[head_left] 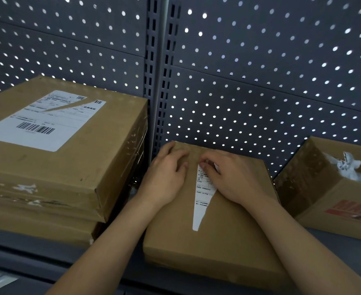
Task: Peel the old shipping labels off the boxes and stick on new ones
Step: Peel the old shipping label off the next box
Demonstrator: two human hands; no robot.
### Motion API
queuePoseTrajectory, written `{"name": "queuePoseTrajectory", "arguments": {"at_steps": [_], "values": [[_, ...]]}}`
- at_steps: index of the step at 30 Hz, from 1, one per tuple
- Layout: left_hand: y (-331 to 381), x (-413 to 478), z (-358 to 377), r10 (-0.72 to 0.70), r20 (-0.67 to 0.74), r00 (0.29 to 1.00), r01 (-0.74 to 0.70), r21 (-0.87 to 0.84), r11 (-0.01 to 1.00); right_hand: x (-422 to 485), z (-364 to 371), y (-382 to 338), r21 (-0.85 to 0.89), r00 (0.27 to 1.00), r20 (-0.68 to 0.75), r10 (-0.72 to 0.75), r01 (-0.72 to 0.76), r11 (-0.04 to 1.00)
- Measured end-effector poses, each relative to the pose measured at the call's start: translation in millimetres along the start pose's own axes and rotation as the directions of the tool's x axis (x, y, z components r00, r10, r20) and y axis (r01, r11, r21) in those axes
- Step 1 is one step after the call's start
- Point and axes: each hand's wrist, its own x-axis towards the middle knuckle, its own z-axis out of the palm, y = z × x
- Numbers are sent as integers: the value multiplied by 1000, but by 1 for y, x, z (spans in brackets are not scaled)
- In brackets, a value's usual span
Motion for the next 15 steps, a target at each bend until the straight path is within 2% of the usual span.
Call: {"name": "queuePoseTrajectory", "arguments": {"at_steps": [15], "values": [[0, 0, 1, 0, 5, 1000, 0, 3, 1000, -1, 0, 2, -19, 1000, -4, -18, 18, 1000]]}}
